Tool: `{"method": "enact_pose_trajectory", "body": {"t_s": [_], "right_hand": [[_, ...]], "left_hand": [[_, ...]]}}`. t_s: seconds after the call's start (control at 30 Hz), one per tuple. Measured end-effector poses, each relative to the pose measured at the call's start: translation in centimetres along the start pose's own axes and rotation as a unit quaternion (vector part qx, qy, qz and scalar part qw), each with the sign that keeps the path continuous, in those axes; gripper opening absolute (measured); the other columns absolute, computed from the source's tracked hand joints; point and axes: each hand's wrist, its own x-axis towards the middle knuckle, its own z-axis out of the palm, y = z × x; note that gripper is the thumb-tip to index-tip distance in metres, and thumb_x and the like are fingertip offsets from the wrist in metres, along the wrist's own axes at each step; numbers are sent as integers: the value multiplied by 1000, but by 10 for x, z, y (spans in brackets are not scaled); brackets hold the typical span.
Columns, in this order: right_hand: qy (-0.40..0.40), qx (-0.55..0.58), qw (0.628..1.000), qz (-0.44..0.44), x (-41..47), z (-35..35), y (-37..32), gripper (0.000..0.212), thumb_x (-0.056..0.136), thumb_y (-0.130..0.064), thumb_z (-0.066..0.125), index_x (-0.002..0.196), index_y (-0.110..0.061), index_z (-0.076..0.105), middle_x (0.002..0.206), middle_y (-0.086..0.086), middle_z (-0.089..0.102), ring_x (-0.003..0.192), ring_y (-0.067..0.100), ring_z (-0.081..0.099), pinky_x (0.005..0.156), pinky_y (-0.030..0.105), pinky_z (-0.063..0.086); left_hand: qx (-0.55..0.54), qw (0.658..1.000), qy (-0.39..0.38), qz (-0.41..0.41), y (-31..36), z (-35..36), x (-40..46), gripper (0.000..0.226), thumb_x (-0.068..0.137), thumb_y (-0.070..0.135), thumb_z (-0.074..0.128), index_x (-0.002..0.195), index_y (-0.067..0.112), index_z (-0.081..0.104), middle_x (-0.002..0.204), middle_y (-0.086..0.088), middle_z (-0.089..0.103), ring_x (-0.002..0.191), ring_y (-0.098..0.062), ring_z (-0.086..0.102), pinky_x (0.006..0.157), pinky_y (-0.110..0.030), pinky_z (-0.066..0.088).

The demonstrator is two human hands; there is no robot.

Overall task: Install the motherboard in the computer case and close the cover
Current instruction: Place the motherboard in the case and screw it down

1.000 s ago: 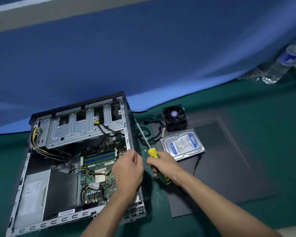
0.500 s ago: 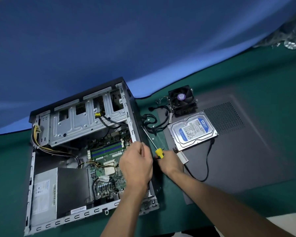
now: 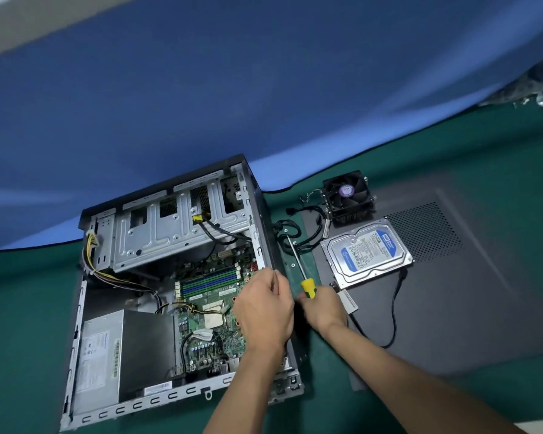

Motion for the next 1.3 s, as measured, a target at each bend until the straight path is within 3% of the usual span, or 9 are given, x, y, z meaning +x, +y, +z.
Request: {"method": "enact_pose_trajectory", "body": {"t_s": [0.07,0.2,0.3,0.37,0.5,0.77,1.13,1.23,1.3], "right_hand": [[-10,93,996,10,-4,-6,-2,20,89,-23,61,73,-11,61,62,9,63,60,26,60,68,39,53],[-31,291,956,0,-21,-33,-15,6,86,-6,65,80,-7,67,41,-2,48,38,14,46,45,24,41],[-80,444,893,-18,-40,-54,-34,3,86,-2,65,83,-3,65,41,0,42,36,13,43,40,22,40],[-123,508,853,-11,-51,-66,-46,7,86,-2,65,79,-4,64,42,1,41,36,14,43,39,21,40],[-164,551,818,7,-70,-78,-66,20,88,-6,65,69,-8,59,42,-1,42,36,11,43,40,21,42],[-253,587,768,31,-92,-89,-98,26,92,-10,57,66,-12,57,40,-6,39,33,8,42,37,18,41],[-336,520,784,-48,-95,-94,-129,25,81,-23,64,62,-11,73,42,-6,38,36,7,42,38,20,42],[-283,486,824,-74,-92,-91,-136,27,90,-25,61,75,-8,74,46,-2,43,38,11,43,39,22,41],[-219,445,862,-102,-88,-92,-140,21,93,-24,56,84,-7,64,50,1,50,39,14,46,41,22,40]], "left_hand": [[4,1000,3,-2,1,0,-1,58,84,9,60,51,27,15,44,10,18,42,-1,17,43,-22,14],[39,999,9,1,2,-6,-4,43,91,24,56,57,25,28,46,7,32,40,-5,27,42,-20,16],[31,991,-1,127,5,-16,-6,14,95,27,49,84,22,55,65,6,59,43,-10,48,39,-15,28],[29,980,-16,194,10,-23,-4,24,95,30,45,103,17,63,84,3,67,52,-16,61,41,-27,44],[2,968,-6,249,22,-37,5,39,95,33,37,107,13,68,84,2,66,59,-16,64,47,-30,51],[-57,956,40,284,36,-68,18,24,89,13,55,105,4,70,81,-1,64,65,-14,61,57,-29,51],[-120,957,115,239,35,-89,38,14,88,11,59,89,8,72,77,4,68,68,-4,59,64,-13,46],[-234,959,119,106,33,-93,39,13,86,10,66,79,19,73,67,7,68,58,-11,64,58,-32,54],[-352,929,107,-42,32,-99,42,16,85,12,67,73,20,73,60,1,67,50,-18,63,50,-37,54]]}}
